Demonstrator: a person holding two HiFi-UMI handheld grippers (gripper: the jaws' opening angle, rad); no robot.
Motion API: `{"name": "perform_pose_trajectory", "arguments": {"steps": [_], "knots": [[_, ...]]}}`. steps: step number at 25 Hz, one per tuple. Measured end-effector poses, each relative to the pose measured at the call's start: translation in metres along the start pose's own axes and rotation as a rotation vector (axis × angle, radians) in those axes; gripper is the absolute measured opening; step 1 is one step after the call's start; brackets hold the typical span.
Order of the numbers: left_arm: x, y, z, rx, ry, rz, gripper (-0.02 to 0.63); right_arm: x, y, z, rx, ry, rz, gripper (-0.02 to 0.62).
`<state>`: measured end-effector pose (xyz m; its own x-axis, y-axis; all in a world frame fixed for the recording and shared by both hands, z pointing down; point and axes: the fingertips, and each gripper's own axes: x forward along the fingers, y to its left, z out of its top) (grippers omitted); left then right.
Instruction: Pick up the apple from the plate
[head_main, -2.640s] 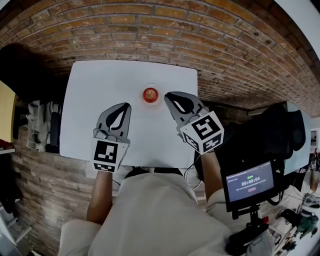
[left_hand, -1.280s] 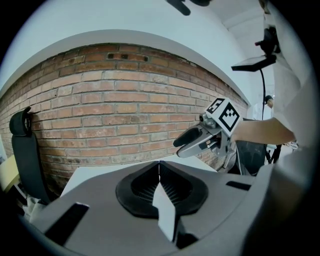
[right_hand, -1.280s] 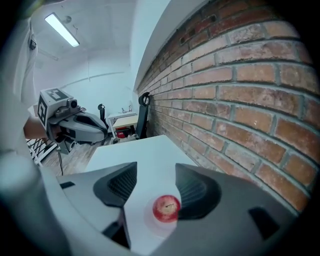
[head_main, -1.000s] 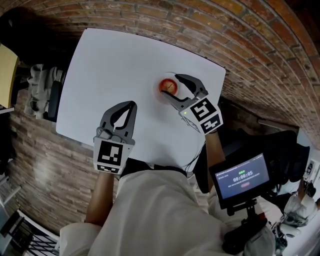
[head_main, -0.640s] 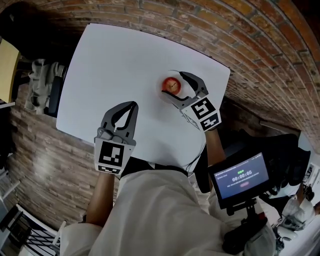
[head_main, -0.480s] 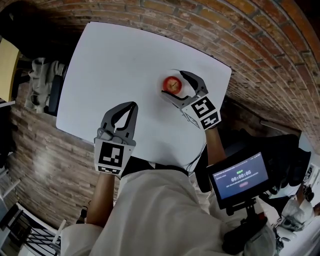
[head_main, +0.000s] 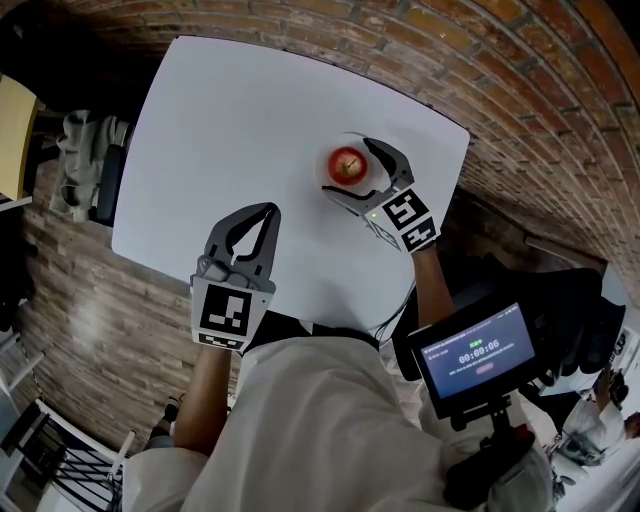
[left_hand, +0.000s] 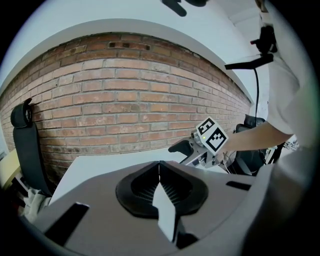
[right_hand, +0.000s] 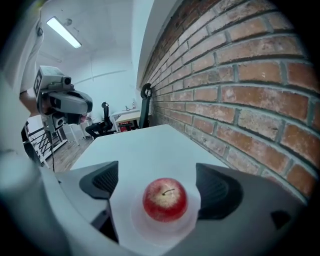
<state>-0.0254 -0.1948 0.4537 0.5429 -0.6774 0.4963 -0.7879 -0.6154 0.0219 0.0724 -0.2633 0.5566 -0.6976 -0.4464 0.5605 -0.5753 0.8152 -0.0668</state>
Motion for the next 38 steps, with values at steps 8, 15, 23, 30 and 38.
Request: {"name": "perform_pose_trajectory", "arguments": {"steps": [8,15,23,30,38], "knots": [[0.005,-0.004,-0.006,0.003,0.016,-0.008,0.006,0.007,-0.009,-0.014,0.027,-0.100,-0.081,0.488],[0.006,-0.004,-0.009,0.001,0.026,-0.008,0.006,0.010,-0.021,-0.028,0.042,-0.116,-0.177,0.488],[0.009,-0.006,-0.010,-0.002,0.030,-0.008,0.006,0.018,-0.016,-0.044,0.055,-0.086,-0.165,0.487],[0.009,-0.006,-0.012,0.000,0.035,-0.008,0.006,0.026,-0.013,-0.053,0.069,-0.089,-0.169,0.486],[0.007,-0.006,-0.014,-0.003,0.042,-0.004,0.006,0.029,-0.018,-0.054,0.079,-0.101,-0.191,0.486]]}}
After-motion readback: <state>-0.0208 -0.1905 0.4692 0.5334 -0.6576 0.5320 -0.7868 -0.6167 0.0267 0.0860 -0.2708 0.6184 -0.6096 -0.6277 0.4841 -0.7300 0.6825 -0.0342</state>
